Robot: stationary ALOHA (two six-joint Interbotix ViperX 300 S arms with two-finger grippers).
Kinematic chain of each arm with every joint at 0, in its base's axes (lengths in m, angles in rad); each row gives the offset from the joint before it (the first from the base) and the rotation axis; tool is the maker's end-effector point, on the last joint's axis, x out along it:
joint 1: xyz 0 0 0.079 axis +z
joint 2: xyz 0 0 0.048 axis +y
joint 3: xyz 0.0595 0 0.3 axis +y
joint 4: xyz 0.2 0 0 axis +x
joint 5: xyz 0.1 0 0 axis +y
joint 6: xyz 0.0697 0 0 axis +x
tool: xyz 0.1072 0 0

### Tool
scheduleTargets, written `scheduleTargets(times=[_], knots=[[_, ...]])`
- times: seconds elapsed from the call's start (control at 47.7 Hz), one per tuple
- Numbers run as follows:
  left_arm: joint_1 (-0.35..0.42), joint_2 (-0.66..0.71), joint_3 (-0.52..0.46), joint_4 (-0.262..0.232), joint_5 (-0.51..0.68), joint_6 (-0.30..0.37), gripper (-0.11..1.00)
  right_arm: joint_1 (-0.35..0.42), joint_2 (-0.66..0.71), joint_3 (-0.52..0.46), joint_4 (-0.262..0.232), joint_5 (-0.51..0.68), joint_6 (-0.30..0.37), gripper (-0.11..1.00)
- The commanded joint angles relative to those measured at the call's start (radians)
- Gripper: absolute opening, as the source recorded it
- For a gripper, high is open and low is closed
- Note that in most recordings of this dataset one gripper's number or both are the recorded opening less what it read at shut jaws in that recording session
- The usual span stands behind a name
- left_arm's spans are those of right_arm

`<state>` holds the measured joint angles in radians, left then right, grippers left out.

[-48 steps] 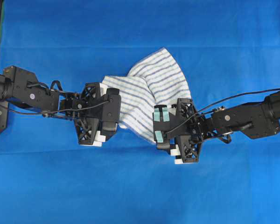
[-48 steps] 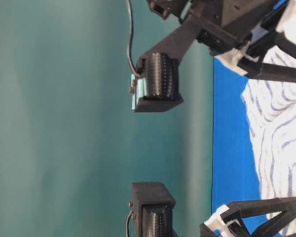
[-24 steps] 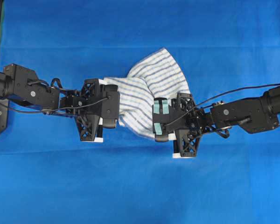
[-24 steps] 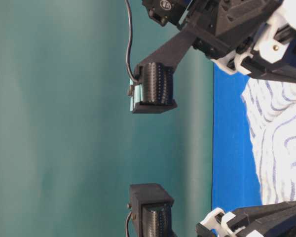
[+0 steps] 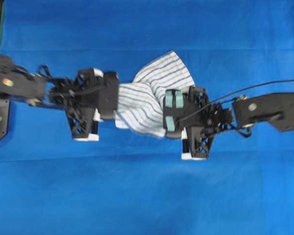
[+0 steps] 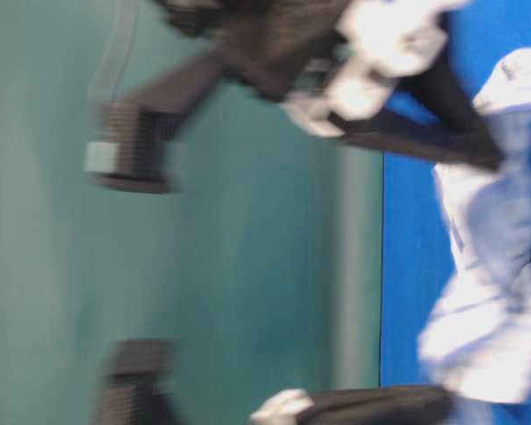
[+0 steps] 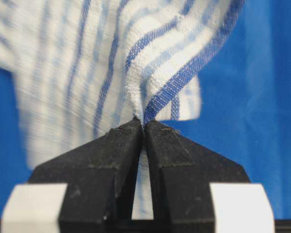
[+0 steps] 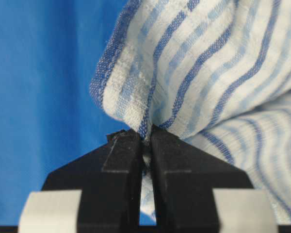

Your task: Lift the towel with both arms.

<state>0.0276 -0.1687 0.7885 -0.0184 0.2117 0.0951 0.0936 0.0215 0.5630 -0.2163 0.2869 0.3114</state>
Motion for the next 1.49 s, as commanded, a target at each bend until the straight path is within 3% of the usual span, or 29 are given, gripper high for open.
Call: scheduleTargets(times=[0.0,0.462,0.692,0.944,1.469], knots=[[0.011,-0.104,-0.038,0.000,0.051,0.000,0.03,-0.012,-0.084,-0.052,-0.006,0.040,-0.003,0.05],[0.012,-0.376,-0.279,0.003,0.370,-0.002,0.03,-0.020,-0.259,-0.348,-0.095,0.419,-0.021,0.05],[0.012,-0.408,-0.448,0.011,0.499,0.002,0.03,-0.020,-0.298,-0.509,-0.109,0.526,-0.069,0.05],[0.012,-0.408,-0.569,0.012,0.538,0.023,0.03,-0.020,-0.302,-0.647,-0.109,0.615,-0.121,0.05],[0.012,-0.388,-0.581,0.012,0.538,0.044,0.03,-0.020,-0.299,-0.658,-0.104,0.638,-0.135,0.05]])
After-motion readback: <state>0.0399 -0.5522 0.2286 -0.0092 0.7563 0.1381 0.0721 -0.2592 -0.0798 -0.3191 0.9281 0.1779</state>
